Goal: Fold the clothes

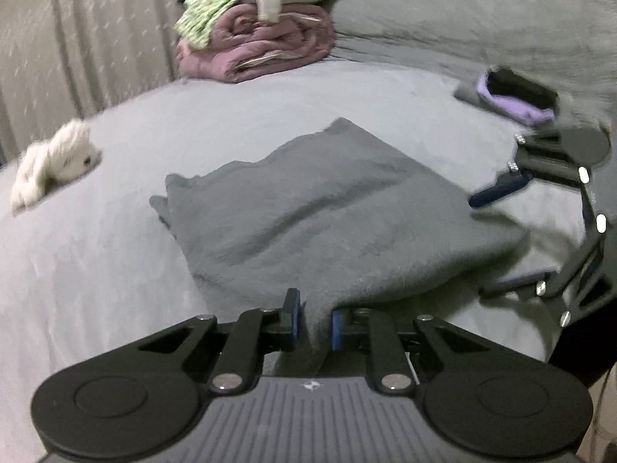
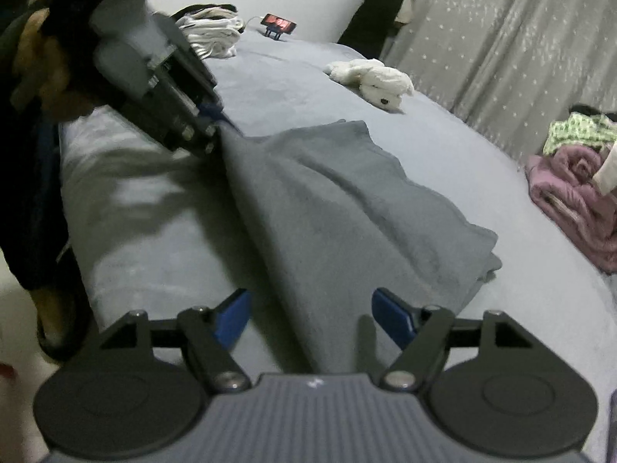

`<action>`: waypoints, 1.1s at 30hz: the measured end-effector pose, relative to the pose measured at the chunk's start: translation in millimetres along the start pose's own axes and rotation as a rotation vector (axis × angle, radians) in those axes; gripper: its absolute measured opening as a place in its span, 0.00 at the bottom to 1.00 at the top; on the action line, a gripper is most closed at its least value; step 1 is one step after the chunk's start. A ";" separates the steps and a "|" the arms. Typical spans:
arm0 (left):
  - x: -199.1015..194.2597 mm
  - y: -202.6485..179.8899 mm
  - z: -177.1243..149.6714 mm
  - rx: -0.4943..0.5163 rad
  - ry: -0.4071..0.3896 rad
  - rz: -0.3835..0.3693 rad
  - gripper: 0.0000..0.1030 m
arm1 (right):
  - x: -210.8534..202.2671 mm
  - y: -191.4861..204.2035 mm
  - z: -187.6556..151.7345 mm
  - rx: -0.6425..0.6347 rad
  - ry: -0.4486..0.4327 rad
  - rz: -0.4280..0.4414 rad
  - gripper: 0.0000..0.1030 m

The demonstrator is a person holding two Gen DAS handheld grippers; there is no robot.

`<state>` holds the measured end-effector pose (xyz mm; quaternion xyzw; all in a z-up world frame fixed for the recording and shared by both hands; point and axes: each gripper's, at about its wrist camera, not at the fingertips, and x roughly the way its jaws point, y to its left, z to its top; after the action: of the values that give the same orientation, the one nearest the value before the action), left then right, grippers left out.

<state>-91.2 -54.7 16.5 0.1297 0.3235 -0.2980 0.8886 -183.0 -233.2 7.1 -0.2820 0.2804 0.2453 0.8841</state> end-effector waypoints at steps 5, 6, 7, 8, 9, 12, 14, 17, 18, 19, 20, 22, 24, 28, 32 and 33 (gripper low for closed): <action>0.9 3.6 4.7 0.002 -0.012 0.000 0.16 | 3.3 -1.2 -7.5 -0.049 0.017 -0.084 0.23; 1.3 3.2 5.2 0.012 -0.014 0.003 0.17 | 0.9 -2.1 -7.5 -0.054 0.005 -0.096 0.16; 0.6 2.0 4.8 0.028 -0.017 0.009 0.19 | -2.7 -4.1 -7.1 -0.052 -0.015 -0.106 0.16; -0.5 0.5 4.1 0.051 -0.020 0.015 0.20 | -7.8 -7.5 -6.4 -0.038 -0.040 -0.116 0.13; -1.3 -1.2 3.2 0.077 -0.023 0.022 0.23 | -12.7 -12.3 -5.7 -0.014 -0.062 -0.124 0.13; -2.8 -7.3 -0.6 0.151 -0.028 0.049 0.29 | -23.8 -23.7 -4.9 0.038 -0.105 -0.141 0.12; -2.9 -7.7 -2.5 0.173 -0.022 0.057 0.29 | -24.8 -24.6 -5.9 0.032 -0.100 -0.146 0.12; -3.5 -8.4 -5.3 0.214 -0.010 0.073 0.29 | -25.5 -23.1 -7.1 0.016 -0.094 -0.145 0.12; -4.3 -10.0 -7.2 0.242 -0.008 0.092 0.29 | -26.2 -25.3 -6.5 0.018 -0.096 -0.143 0.12; -5.0 -11.6 -9.1 0.271 -0.005 0.111 0.29 | -27.4 -26.5 -6.9 0.023 -0.098 -0.141 0.12; -5.9 -12.9 -10.9 0.297 -0.004 0.127 0.29 | -28.6 -27.8 -7.2 0.027 -0.099 -0.139 0.12; -9.4 -14.2 -14.4 0.330 -0.013 0.141 0.27 | -28.2 -31.3 -7.9 0.027 -0.094 -0.138 0.11; -12.5 -14.0 -16.0 0.348 -0.021 0.143 0.22 | -27.9 -30.7 -7.4 0.023 -0.090 -0.139 0.11; -18.2 -11.8 -16.0 0.365 -0.047 0.153 0.19 | -27.9 -31.9 -6.0 0.024 -0.090 -0.139 0.11; -19.5 -4.8 -9.3 0.328 -0.064 0.159 0.16 | -29.6 -34.4 -1.7 0.046 -0.111 -0.138 0.11; -19.9 -2.6 -7.2 0.316 -0.069 0.159 0.16 | -30.6 -36.0 -0.9 0.051 -0.117 -0.141 0.11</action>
<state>-108.6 -44.8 23.9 0.2826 0.2308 -0.2781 0.8886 -184.1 -268.1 38.9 -0.2636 0.2139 0.1912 0.9210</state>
